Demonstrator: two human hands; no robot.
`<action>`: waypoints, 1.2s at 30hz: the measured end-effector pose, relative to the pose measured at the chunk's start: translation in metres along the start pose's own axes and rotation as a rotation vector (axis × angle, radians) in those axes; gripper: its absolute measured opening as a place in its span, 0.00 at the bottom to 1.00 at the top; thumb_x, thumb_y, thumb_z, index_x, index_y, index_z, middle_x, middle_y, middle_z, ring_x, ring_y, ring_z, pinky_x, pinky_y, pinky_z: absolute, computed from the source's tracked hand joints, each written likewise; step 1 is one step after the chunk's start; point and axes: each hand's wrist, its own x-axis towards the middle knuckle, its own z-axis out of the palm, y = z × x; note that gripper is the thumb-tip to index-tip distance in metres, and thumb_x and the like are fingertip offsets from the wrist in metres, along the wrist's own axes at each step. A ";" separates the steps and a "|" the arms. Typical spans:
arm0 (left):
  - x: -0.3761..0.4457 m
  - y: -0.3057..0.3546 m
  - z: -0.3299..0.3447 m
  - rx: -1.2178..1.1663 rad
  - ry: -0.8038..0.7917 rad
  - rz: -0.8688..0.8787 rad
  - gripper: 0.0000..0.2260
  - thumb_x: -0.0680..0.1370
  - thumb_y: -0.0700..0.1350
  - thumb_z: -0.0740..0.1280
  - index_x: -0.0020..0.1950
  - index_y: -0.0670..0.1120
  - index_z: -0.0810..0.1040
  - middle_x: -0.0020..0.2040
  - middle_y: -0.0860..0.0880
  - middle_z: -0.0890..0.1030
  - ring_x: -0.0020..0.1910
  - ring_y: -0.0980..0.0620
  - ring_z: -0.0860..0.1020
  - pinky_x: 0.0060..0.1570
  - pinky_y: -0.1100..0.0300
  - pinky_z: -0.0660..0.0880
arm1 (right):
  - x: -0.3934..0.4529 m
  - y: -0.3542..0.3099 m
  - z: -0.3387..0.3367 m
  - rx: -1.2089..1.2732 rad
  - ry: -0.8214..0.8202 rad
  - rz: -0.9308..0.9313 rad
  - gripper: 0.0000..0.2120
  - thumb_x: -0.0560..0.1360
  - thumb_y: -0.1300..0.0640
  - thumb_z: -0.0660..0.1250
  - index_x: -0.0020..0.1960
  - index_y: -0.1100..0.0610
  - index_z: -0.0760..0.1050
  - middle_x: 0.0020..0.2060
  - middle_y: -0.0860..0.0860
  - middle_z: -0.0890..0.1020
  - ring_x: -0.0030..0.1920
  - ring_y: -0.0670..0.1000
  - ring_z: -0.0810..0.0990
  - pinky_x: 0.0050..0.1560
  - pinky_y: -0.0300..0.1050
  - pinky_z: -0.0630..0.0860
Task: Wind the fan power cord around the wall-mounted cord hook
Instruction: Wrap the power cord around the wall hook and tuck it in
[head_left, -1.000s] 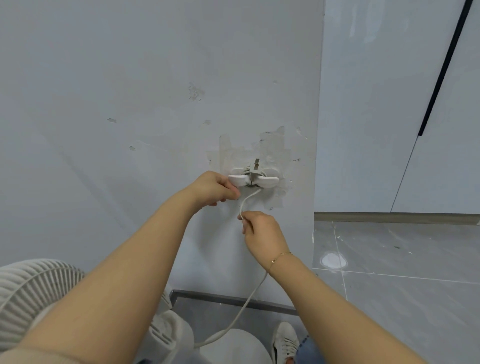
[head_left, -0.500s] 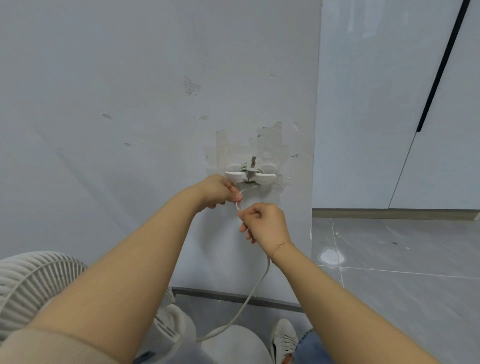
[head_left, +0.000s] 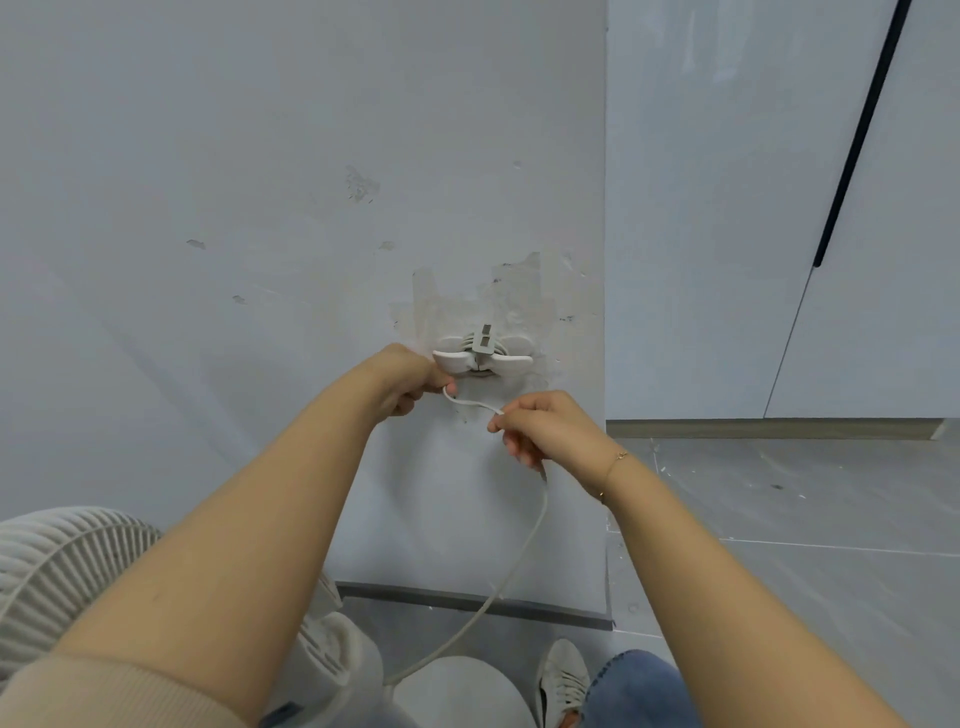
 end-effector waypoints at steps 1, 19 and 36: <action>0.002 0.001 0.000 -0.064 -0.003 -0.047 0.10 0.71 0.31 0.65 0.39 0.46 0.74 0.28 0.50 0.72 0.25 0.55 0.56 0.16 0.69 0.53 | -0.002 -0.003 -0.005 0.009 -0.055 0.006 0.06 0.76 0.64 0.62 0.44 0.64 0.77 0.27 0.54 0.74 0.23 0.48 0.70 0.26 0.38 0.69; -0.004 0.003 -0.009 -0.723 -0.212 -0.221 0.05 0.76 0.40 0.63 0.49 0.42 0.76 0.27 0.47 0.70 0.20 0.56 0.57 0.18 0.68 0.57 | -0.001 -0.021 0.014 -0.045 0.142 -0.263 0.12 0.78 0.60 0.61 0.37 0.58 0.78 0.24 0.50 0.69 0.24 0.51 0.68 0.31 0.47 0.74; -0.007 0.019 -0.002 -0.198 0.131 -0.061 0.05 0.72 0.35 0.62 0.38 0.43 0.71 0.30 0.48 0.68 0.19 0.56 0.59 0.17 0.71 0.54 | -0.002 -0.028 0.020 -0.027 0.245 -0.322 0.11 0.78 0.57 0.61 0.40 0.58 0.79 0.21 0.45 0.70 0.19 0.44 0.71 0.29 0.39 0.74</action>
